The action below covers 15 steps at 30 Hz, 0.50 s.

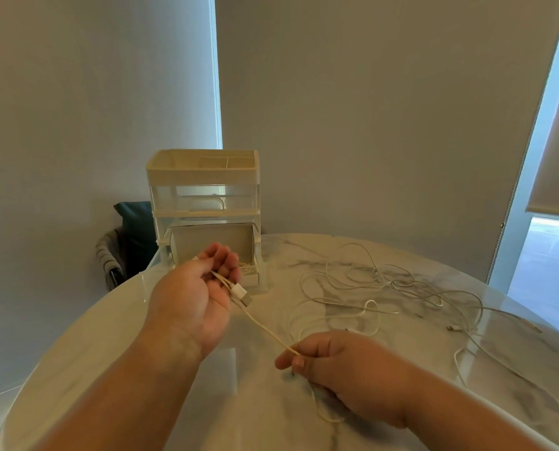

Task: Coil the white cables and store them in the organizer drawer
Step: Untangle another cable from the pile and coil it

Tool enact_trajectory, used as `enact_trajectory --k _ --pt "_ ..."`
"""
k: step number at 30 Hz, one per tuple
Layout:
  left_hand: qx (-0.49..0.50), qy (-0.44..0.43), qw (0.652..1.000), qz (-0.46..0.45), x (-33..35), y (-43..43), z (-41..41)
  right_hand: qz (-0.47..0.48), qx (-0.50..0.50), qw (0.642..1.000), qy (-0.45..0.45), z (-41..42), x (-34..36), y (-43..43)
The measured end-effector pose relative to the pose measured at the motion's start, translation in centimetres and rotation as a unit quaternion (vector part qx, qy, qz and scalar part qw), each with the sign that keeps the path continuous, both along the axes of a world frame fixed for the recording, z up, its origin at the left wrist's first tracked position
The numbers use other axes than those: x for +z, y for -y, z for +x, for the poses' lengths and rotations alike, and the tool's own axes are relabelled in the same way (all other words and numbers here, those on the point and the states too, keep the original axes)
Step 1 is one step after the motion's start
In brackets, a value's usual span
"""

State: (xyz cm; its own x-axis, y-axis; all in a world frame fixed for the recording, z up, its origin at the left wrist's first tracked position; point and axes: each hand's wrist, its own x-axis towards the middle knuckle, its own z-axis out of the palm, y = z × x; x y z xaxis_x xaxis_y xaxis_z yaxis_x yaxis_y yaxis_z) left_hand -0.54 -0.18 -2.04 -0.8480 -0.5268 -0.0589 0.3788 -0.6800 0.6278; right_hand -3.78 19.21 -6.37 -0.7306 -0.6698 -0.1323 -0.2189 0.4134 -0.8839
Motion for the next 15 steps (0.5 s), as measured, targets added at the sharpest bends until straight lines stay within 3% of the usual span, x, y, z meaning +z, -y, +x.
enact_trajectory --k 8,10,11,13,15 --pt "0.023 0.002 0.99 -0.14 -0.5 0.1 -1.2 -0.059 -0.085 0.992 -0.067 -0.1 0.4 -0.2" --pt "0.049 -0.011 0.969 -0.242 -0.8 -0.4 -0.8 -0.065 -0.097 0.992 -0.041 -0.1 0.7 -0.4" --pt "0.077 -0.018 0.934 -0.348 -1.2 -0.7 -0.5 -0.087 -0.097 0.991 -0.001 0.0 1.0 -0.5" --pt "0.146 -0.032 0.794 -0.589 -2.1 -1.2 0.3 -0.16 -0.085 0.977 0.112 0.3 1.7 -0.8" --pt "0.177 -0.039 0.669 -0.72 -2.2 -1.6 0.6 -0.245 -0.071 0.941 0.222 0.3 2.5 -1.2"
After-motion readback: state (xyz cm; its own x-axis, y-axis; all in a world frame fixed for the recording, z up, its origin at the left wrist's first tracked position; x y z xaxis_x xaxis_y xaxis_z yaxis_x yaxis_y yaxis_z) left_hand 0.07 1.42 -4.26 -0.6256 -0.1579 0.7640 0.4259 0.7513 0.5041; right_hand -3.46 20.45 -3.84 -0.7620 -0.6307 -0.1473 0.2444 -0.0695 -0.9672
